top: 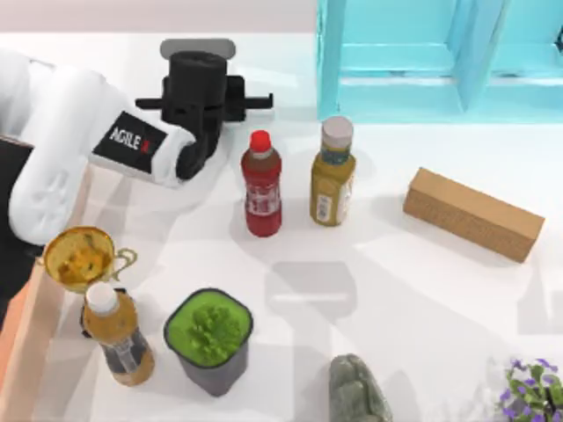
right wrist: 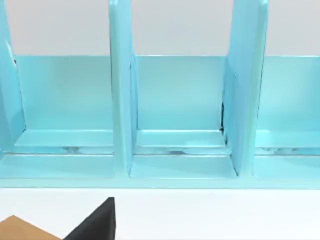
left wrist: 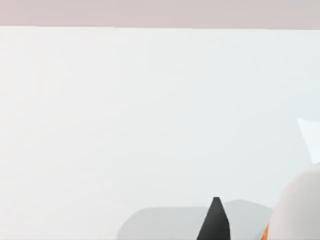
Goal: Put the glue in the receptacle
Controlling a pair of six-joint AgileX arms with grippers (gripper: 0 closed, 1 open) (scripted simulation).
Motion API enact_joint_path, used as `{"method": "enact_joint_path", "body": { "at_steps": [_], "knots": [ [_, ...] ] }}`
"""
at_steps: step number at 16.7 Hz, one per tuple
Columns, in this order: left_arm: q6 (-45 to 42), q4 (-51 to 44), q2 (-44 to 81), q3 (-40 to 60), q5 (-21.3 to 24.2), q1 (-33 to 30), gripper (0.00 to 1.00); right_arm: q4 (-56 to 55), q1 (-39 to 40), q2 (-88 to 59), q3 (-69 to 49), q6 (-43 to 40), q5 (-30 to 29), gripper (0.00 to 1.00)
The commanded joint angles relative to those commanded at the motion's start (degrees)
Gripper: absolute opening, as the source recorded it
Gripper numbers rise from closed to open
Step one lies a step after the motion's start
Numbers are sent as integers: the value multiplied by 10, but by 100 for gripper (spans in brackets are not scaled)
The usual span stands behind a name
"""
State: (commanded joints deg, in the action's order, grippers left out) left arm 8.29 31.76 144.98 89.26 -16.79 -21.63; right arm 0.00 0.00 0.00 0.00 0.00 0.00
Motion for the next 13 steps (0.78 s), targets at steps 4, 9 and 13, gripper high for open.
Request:
{"method": "enact_joint_path", "body": {
  "at_steps": [4,9,13],
  "knots": [
    [-1,-54,-38,4,0,0,0,0,0,0,0,0,0,100],
    [-1,-140,-112,22,-2,0,0,0,0,0,0,0,0,100],
    [-1,-152,-126,28,-2,0,0,0,0,0,0,0,0,100]
  ]
}}
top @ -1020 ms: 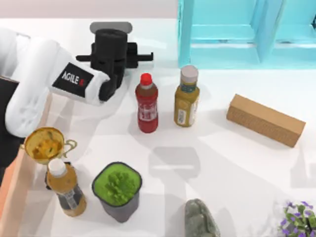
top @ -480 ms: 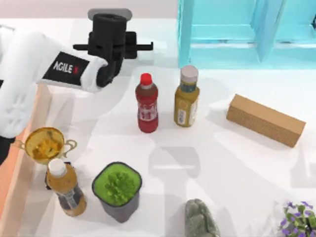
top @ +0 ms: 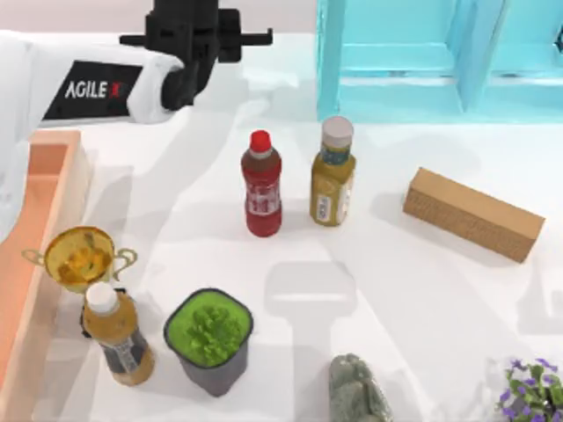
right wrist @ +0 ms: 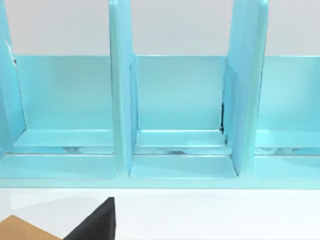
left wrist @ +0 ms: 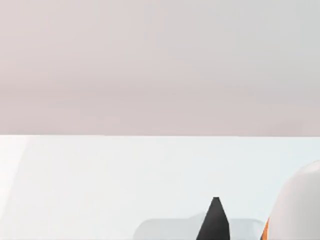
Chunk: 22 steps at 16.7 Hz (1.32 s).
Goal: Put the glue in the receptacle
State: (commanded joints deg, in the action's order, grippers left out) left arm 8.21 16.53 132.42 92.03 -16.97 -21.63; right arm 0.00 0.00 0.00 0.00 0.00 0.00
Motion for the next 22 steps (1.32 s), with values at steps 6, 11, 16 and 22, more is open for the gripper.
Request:
{"method": "enact_joint_path", "body": {
  "at_steps": [6,11,16,22],
  "knots": [
    [-57,-56,-7,-16,55,33,0,0,0,0,0,0,0,100],
    [-241,-230,-77,-32,229,141,0,0,0,0,0,0,0,100],
    [-518,-435,-165,-61,454,298,0,0,0,0,0,0,0,100],
    [-879,-657,-211,-154,699,510,0,0,0,0,0,0,0,100]
  ]
}}
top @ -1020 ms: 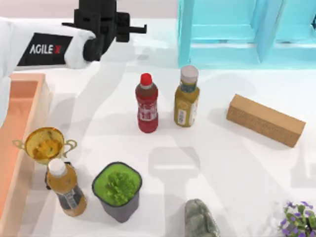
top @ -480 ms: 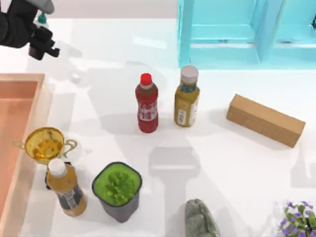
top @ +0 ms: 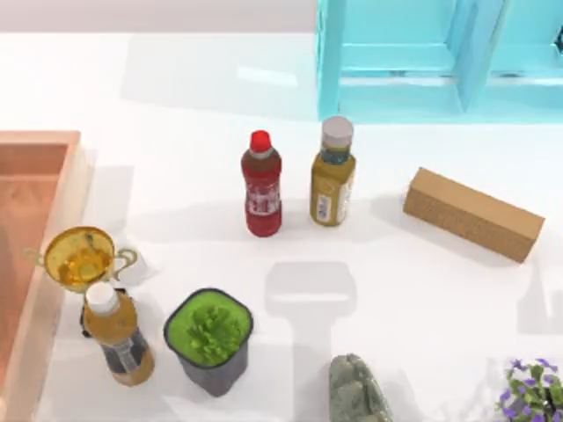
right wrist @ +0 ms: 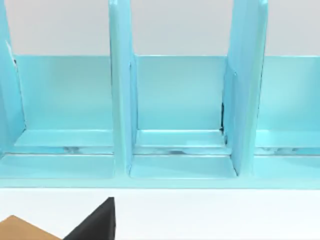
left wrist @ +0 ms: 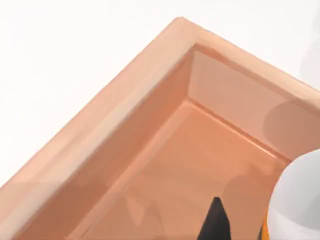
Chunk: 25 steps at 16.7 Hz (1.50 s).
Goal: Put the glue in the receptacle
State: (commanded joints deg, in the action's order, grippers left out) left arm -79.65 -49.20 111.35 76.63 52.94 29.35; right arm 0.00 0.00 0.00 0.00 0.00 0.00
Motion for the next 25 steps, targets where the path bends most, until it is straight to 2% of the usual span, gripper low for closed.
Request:
{"method": "enact_joint_path", "body": {
  "at_steps": [2,5,8,10,18,21,25],
  "knots": [
    [-105,-60,-6,-36,57,67,0,0,0,0,0,0,0,100],
    [-233,-128,-16,-83,114,153,0,0,0,0,0,0,0,100],
    [-309,-172,-26,-114,143,212,0,0,0,0,0,0,0,100],
    [-329,-184,-30,-123,148,229,0,0,0,0,0,0,0,100],
    [-309,-163,-28,-137,149,217,0,0,0,0,0,0,0,100],
    [-248,-93,-31,-166,153,194,0,0,0,0,0,0,0,100],
    [-150,54,-41,-196,159,163,0,0,0,0,0,0,0,100]
  ]
}}
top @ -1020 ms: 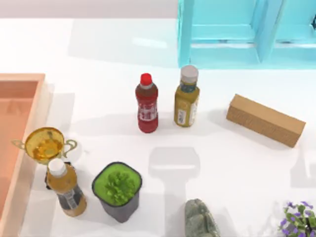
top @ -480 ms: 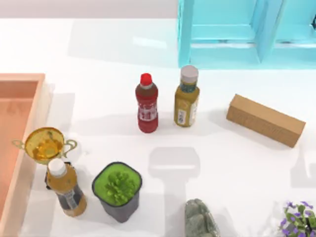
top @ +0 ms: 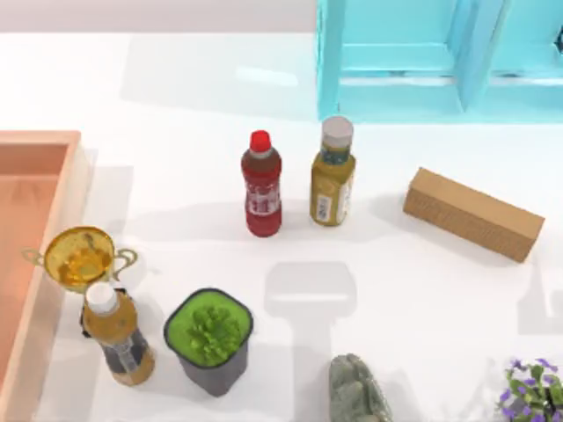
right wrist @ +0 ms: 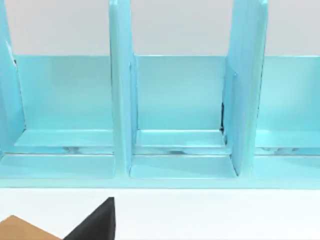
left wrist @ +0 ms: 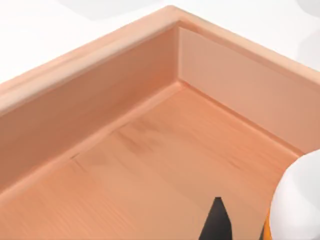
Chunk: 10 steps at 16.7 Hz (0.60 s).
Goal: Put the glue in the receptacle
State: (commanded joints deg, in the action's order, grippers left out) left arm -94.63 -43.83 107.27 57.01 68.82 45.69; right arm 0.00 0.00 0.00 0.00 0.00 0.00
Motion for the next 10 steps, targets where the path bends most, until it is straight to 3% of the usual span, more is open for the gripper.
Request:
{"method": "enact_joint_path", "body": {
  "at_steps": [4,9,10],
  "knots": [
    [75,94,-6,-33,5,-29,0,0,0,0,0,0,0,100],
    [84,105,-6,-40,6,-35,0,0,0,0,0,0,0,100],
    [84,105,-6,-40,6,-35,8,0,0,0,0,0,0,100]
  ]
}}
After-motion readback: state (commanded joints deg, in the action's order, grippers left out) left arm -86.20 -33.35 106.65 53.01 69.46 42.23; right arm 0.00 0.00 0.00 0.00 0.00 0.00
